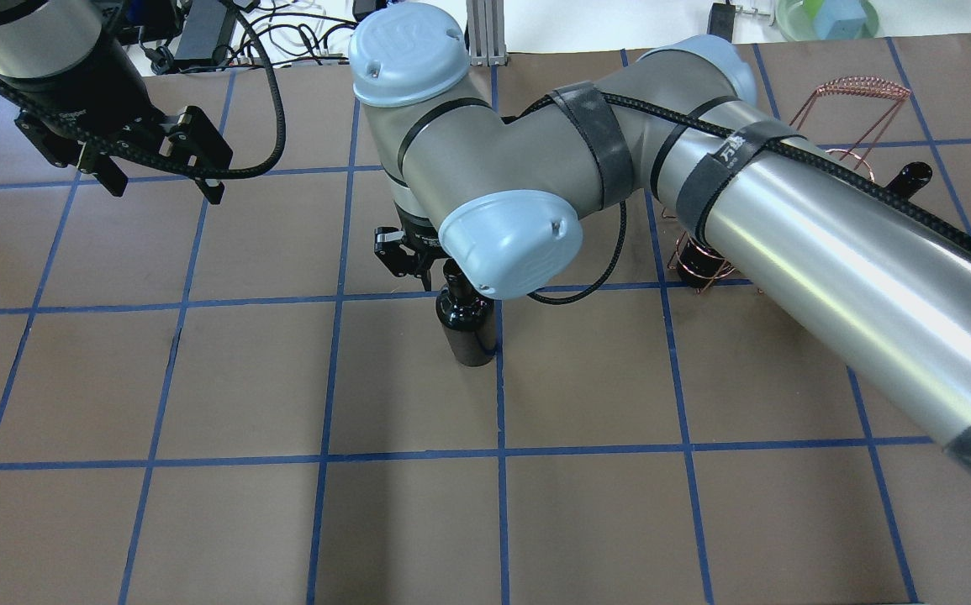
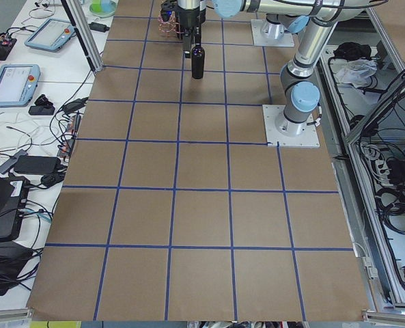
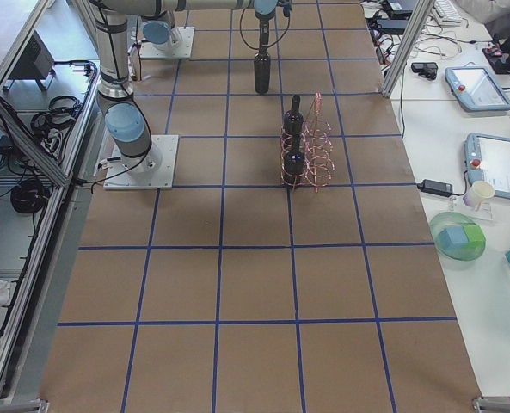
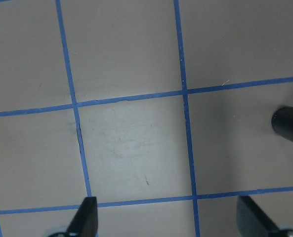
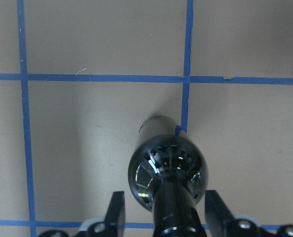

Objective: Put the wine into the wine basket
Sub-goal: 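Reach the right gripper to the standing bottle and grasp its neck, then carry the bottle with the right gripper over the copper wine rack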

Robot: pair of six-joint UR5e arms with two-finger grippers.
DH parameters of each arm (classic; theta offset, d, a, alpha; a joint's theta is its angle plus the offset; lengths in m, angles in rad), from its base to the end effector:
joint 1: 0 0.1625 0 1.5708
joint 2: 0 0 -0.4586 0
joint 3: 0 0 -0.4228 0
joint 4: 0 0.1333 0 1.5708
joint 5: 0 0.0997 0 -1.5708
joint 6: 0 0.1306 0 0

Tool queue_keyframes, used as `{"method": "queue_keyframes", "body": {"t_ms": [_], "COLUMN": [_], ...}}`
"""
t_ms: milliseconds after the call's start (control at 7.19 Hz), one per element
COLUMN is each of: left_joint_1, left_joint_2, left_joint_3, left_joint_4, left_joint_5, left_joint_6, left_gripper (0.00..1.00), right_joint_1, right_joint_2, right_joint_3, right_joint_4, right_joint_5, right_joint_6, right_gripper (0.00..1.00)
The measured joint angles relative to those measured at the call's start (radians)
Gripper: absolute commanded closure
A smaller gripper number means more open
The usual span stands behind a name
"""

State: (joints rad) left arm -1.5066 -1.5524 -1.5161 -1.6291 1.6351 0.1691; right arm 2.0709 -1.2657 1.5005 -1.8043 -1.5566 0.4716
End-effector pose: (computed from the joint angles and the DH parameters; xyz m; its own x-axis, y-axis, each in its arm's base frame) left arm -0.0916 -0.5218 0.5231 -0.9924 0.1039 -0.0658 0.1044 0.9945 -0.0038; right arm 0.4296 -0.5043 0.3708 -0.9995 -0.0284 -0.0121 -0.0285 0.9996 0.0076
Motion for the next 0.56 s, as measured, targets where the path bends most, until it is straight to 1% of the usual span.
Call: {"method": "queue_keyframes", "body": {"t_ms": [278,556], "left_joint_1": [0.0,0.002], "left_joint_2": [0.0,0.0], "left_joint_3": [-0.001,-0.002], "left_joint_4": [0.0,0.0], "left_joint_5": [0.0,0.0], "left_joint_6": [0.001,0.001], "left_gripper": [0.0,0.0], "right_joint_1": [0.0,0.0], "right_joint_2": [0.0,0.001], "right_joint_3": [0.001,0.001], "right_joint_4": [0.002,0.003], "right_joint_5": [0.004,0.017], "right_joint_6": [-0.001,-0.001], "right_gripper": [1.0,1.0]}}
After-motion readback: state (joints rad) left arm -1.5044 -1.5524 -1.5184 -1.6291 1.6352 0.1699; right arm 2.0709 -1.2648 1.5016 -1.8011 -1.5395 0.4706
